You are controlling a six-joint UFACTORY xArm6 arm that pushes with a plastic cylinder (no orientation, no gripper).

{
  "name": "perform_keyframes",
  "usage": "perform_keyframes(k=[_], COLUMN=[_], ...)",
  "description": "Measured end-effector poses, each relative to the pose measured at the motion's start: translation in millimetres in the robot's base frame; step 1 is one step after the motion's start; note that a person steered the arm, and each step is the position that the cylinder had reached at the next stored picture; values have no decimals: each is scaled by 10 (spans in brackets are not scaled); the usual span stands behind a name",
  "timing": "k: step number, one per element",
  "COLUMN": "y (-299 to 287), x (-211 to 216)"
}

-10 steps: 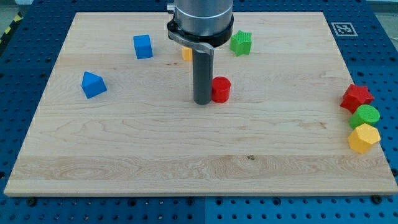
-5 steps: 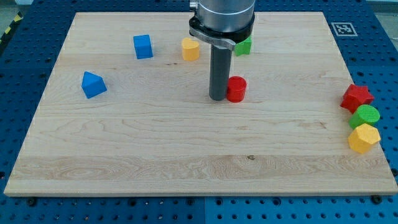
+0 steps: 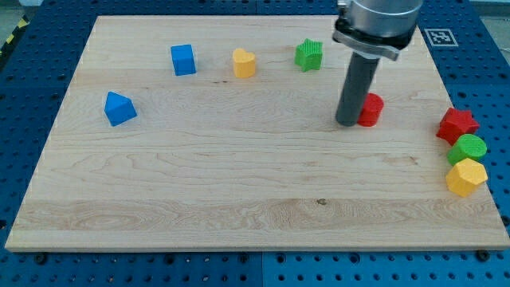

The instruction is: Move red circle closer to red star

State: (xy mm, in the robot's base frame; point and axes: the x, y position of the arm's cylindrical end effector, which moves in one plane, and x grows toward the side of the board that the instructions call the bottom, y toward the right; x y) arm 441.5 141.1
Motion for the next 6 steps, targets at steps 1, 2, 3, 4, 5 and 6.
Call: perform_keyframes(k=[1, 2, 3, 4, 5, 6], y=[223, 519, 740, 561, 343, 343], x=[0, 0, 0, 0, -122, -135])
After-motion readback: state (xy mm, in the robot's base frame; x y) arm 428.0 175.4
